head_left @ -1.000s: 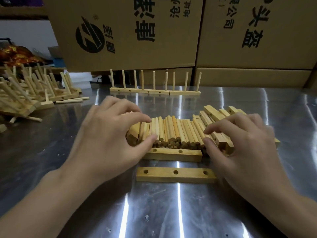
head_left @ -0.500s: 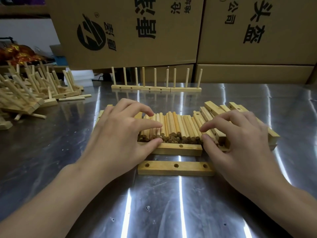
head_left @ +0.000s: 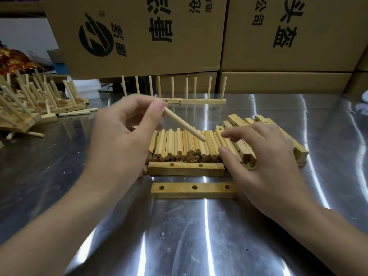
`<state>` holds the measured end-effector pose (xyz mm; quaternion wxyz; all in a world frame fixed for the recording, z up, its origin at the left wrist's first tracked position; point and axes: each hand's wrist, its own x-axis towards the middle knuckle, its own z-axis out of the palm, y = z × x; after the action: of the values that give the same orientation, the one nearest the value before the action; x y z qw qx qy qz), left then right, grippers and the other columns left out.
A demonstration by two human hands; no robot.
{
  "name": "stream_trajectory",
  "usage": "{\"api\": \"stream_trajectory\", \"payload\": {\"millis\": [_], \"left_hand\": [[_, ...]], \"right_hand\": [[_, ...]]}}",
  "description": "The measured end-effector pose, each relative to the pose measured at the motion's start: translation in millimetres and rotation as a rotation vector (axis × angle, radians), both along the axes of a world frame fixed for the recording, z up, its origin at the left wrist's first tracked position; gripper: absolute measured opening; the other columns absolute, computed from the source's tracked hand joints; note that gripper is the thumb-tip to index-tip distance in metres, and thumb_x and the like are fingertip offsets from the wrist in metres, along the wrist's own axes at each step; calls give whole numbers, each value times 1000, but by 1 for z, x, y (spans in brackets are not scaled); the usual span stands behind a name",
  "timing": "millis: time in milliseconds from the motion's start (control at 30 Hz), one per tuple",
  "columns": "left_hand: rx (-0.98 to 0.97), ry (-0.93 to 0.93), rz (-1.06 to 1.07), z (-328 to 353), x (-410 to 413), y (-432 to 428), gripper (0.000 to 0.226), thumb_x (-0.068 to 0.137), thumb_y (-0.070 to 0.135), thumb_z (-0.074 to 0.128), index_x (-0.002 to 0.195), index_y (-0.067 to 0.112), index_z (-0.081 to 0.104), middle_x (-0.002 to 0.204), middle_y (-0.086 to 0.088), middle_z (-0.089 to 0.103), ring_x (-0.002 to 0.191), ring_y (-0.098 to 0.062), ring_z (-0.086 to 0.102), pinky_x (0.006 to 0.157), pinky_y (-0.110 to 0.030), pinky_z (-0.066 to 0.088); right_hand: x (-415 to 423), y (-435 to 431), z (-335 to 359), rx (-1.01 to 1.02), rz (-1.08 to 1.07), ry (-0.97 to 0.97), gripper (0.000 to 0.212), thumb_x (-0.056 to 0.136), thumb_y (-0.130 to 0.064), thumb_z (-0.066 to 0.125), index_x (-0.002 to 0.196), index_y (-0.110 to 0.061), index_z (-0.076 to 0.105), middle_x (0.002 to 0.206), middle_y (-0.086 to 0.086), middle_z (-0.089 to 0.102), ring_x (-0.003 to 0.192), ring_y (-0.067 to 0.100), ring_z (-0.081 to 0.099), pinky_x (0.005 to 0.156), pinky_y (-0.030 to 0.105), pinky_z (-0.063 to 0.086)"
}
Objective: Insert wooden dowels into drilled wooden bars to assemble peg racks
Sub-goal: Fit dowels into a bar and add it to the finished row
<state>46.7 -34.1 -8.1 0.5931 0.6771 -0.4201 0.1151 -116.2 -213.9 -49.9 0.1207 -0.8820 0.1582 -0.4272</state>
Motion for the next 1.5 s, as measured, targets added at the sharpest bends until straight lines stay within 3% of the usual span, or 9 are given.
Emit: {"api": "stream_trajectory", "payload": {"millis": [100,167,300,600,867,1200,1333,1500], "left_hand": [[-31,319,-165,-2,-5,-6,22,108,26,57,105,20,78,93,0,80,82,-10,74,62,-19,56],[-50,434,-210,-5,-5,-9,23,108,24,57,107,17,78,94,-3,81,82,-10,75,62,-18,56],[-76,529,-252,-7,-6,-10,22,106,25,59,109,19,80,97,-3,81,84,-9,75,65,-17,56],[-123,716,-476,-5,-15,-10,29,93,26,73,121,22,79,118,-4,80,111,-16,76,73,-20,59],[-159,715,-535,-1,-18,-10,34,86,36,80,119,27,82,121,0,78,116,-15,74,70,-22,58],[-181,764,-495,0,-16,-8,28,88,39,78,111,24,83,114,0,79,107,-12,75,69,-22,58],[-192,781,-439,-2,-15,-9,28,83,41,80,104,25,85,111,-1,81,105,-13,76,69,-22,58],[-198,829,-427,-3,-14,-11,19,88,36,79,101,23,85,110,-4,81,105,-17,78,69,-20,59]], "right_hand": [[-2,5,4,13,103,-80,29,98,-52,64,121,-36,68,99,-21,64,103,4,61,98,29,34],[-3,9,6,-8,153,-143,24,98,-48,66,116,-32,71,94,-21,67,97,2,65,98,32,37],[-6,14,9,-44,228,-176,20,97,-43,71,107,-26,74,89,-20,70,89,3,67,89,44,44],[-4,14,9,-42,199,-200,9,96,-29,76,103,-23,76,86,-15,71,83,7,67,83,49,47],[-3,13,5,-8,204,-104,16,100,-42,63,101,-31,75,85,-25,67,85,-2,63,85,37,43],[-5,17,4,0,241,-35,21,102,-41,58,101,-31,77,84,-23,67,85,3,64,89,36,42],[-7,20,7,-18,238,-78,15,97,-38,68,102,-28,78,84,-24,68,84,0,66,89,34,44],[-7,19,8,-37,223,-63,23,89,-42,79,105,-26,77,84,-23,68,85,0,66,90,34,44]]}}
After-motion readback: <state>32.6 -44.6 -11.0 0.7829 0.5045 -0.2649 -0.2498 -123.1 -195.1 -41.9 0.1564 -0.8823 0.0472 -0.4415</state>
